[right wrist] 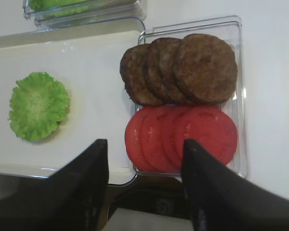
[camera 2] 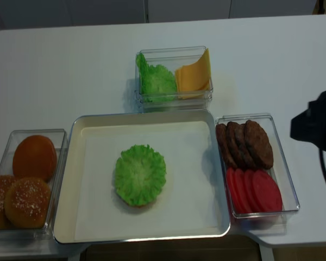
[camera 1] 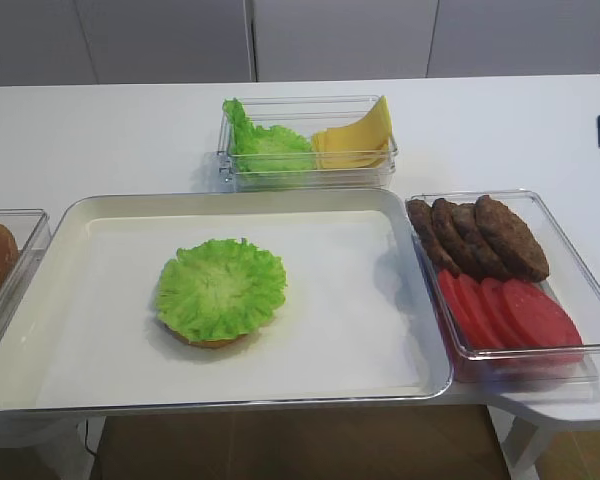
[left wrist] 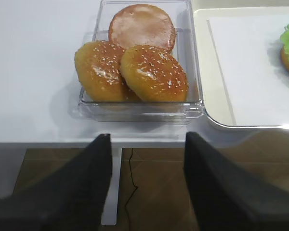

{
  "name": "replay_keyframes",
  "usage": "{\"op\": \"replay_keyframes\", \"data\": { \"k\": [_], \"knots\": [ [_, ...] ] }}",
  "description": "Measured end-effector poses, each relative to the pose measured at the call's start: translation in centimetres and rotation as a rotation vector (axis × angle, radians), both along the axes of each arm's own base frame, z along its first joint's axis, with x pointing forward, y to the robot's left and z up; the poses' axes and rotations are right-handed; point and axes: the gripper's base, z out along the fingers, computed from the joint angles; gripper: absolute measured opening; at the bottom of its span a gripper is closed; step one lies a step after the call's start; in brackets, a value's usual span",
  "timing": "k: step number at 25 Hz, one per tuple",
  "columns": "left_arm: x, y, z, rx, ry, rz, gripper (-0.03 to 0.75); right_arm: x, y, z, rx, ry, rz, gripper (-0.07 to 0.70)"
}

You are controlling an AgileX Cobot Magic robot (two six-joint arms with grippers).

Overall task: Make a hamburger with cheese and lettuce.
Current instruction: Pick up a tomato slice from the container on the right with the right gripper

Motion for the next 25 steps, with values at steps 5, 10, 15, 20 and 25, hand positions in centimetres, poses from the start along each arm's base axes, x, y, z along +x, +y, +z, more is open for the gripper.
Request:
{"op": "replay_keyframes", "data": {
  "k": [5,10,15,20,25],
  "knots": [
    [0.0,0.0,0.0,0.0,0.0,0.0,0.362,2.3,2.3,-1.2,-0.063,0.088,0.058,0.367],
    [0.0,0.0,0.0,0.0,0.0,0.0,0.362,3.9,5.1,-2.9,-0.154,0.162,0.124,0.367],
    [0.0,0.0,0.0,0.0,0.0,0.0,0.362,5.2,8.1,-5.0,-0.286,0.241,0.181,0.367],
    [0.0,0.0,0.0,0.0,0.0,0.0,0.362,5.7,10.4,-7.1,-0.394,0.297,0.204,0.365],
    [0.0,0.0,0.0,0.0,0.0,0.0,0.362,5.8,12.1,-8.9,-0.463,0.33,0.213,0.365]
  ]
}}
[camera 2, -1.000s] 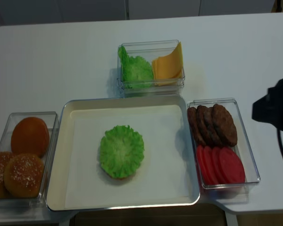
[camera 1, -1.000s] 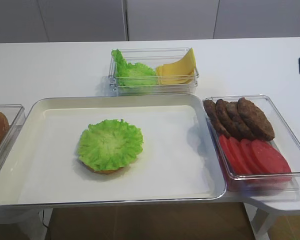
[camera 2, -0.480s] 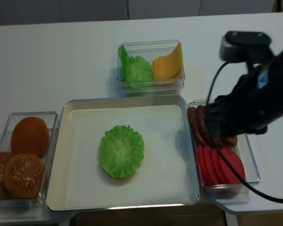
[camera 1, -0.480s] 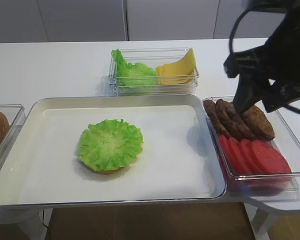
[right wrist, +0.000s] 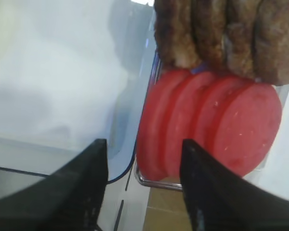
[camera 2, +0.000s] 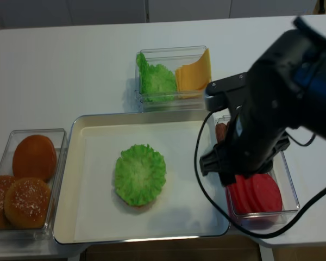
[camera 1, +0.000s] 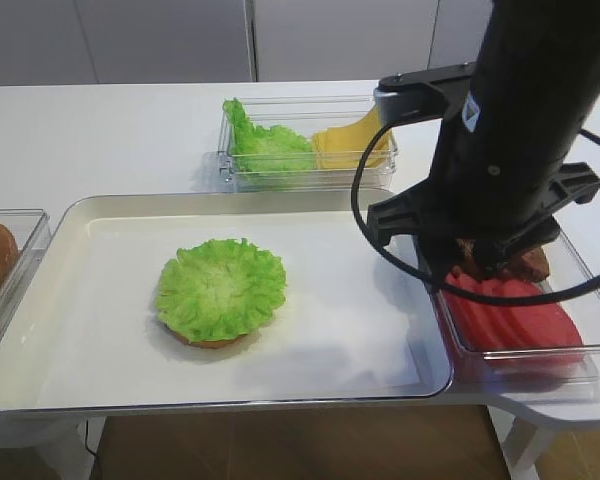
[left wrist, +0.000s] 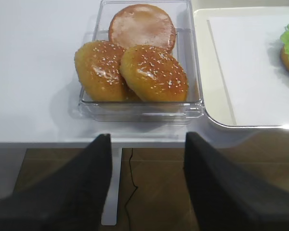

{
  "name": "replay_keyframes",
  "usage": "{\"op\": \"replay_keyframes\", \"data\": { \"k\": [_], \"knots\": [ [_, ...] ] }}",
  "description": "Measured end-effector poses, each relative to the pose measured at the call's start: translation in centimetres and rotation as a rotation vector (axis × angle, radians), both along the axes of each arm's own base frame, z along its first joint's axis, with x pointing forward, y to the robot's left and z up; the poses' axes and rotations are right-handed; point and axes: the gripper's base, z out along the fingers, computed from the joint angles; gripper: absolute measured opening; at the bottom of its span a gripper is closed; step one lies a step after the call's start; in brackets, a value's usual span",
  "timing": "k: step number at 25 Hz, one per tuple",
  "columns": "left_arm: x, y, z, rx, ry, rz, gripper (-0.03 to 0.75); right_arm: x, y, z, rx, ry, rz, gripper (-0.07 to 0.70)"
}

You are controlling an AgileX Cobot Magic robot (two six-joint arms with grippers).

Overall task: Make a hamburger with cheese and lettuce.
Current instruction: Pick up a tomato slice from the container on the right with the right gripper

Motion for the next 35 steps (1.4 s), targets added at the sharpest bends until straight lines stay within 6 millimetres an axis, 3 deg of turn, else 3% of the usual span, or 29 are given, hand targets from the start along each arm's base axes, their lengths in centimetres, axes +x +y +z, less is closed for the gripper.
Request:
{"op": "replay_keyframes", "data": {
  "k": [7,15,35],
  "knots": [
    [0.0,0.0,0.0,0.0,0.0,0.0,0.362,0.6,0.4,-1.1,-0.052,-0.008,-0.012,0.358],
    [0.0,0.0,0.0,0.0,0.0,0.0,0.362,1.2,0.8,-1.8,-0.049,-0.02,-0.004,0.251],
    [0.0,0.0,0.0,0.0,0.0,0.0,0.362,1.7,1.1,-3.0,-0.079,-0.001,0.003,0.241]
  ]
}}
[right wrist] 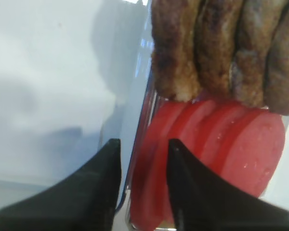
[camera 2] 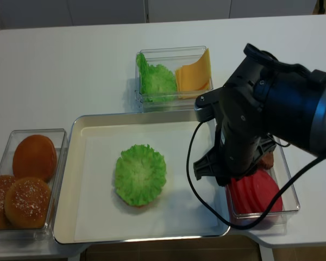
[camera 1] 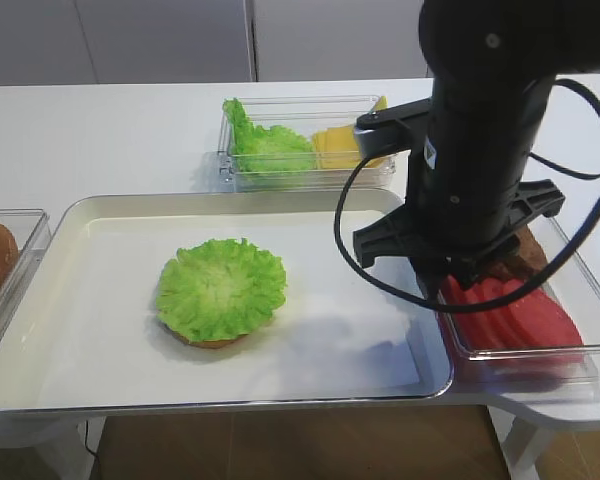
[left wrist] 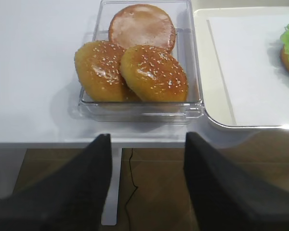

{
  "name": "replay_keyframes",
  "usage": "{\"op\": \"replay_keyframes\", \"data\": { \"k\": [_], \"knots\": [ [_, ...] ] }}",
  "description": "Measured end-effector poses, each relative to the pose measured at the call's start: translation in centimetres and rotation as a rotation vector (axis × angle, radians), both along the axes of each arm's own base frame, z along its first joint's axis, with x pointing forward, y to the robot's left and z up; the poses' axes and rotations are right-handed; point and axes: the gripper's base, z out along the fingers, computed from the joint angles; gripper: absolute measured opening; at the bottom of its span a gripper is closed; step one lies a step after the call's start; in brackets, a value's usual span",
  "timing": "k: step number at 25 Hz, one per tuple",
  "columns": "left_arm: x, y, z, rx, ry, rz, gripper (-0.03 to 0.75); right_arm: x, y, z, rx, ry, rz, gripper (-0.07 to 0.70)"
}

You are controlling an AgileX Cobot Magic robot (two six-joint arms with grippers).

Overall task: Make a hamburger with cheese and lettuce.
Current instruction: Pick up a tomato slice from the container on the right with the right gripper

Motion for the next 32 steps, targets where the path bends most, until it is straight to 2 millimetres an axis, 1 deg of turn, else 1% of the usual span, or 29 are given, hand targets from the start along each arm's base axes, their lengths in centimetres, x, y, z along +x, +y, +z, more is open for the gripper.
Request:
{"op": "replay_keyframes", "data": {
  "k": [3,11,15,24,32],
  "knots": [
    [0.0,0.0,0.0,0.0,0.0,0.0,0.362,0.0,0.0,-0.1,-0.001,0.001,0.0,0.232],
    [0.0,0.0,0.0,0.0,0.0,0.0,0.362,0.1,0.0,0.0,-0.002,-0.003,-0.002,0.121],
    [0.0,0.0,0.0,0.0,0.0,0.0,0.362,0.1,0.0,0.0,-0.002,-0.003,-0.002,0.087],
    [0.0,0.0,0.0,0.0,0.0,0.0,0.362,0.2,0.0,0.3,-0.007,-0.017,-0.023,0.066],
    [0.0,0.0,0.0,0.0,0.0,0.0,0.362,0.9,0.5,2.3,0.015,-0.05,-0.03,0.063]
  ]
}}
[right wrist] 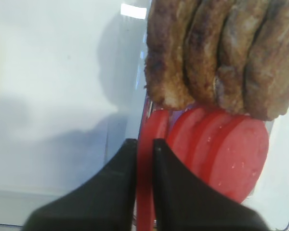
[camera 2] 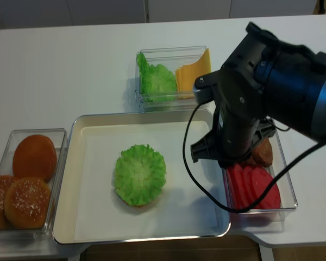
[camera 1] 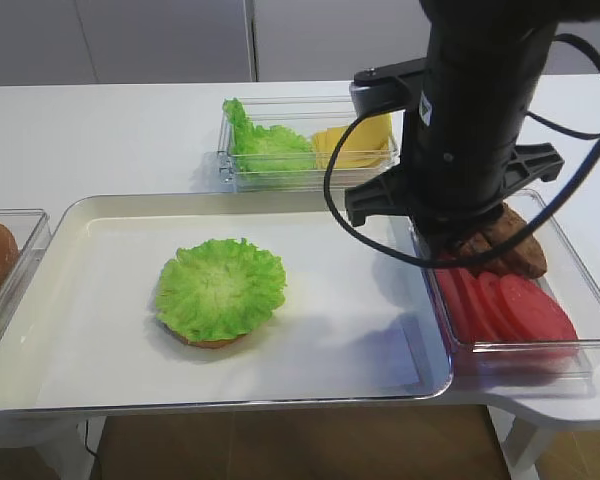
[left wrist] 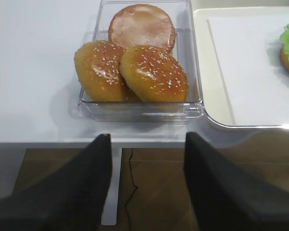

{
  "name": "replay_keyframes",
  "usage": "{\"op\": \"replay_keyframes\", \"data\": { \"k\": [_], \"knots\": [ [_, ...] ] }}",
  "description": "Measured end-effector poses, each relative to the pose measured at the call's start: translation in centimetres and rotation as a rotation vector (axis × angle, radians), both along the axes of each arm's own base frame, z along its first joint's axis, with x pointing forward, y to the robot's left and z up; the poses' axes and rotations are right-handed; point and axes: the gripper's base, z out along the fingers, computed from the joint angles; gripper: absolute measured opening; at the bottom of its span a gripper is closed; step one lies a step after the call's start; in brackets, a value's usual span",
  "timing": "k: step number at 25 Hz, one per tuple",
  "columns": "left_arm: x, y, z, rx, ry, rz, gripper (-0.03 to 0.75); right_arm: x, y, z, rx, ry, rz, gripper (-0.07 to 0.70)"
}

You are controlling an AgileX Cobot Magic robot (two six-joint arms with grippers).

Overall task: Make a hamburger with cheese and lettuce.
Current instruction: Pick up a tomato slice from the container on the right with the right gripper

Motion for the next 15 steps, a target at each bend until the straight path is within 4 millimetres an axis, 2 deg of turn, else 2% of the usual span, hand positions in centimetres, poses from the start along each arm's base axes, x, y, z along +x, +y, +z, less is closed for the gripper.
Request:
{"op": "replay_keyframes", "data": {
  "k": [5,15],
  "knots": [
    [0.0,0.0,0.0,0.0,0.0,0.0,0.359,0.0,0.0,0.7,0.013,-0.013,-0.002,0.062],
    [0.0,0.0,0.0,0.0,0.0,0.0,0.356,-1.6,-1.1,4.2,0.098,-0.081,-0.006,0.062]
  ]
}}
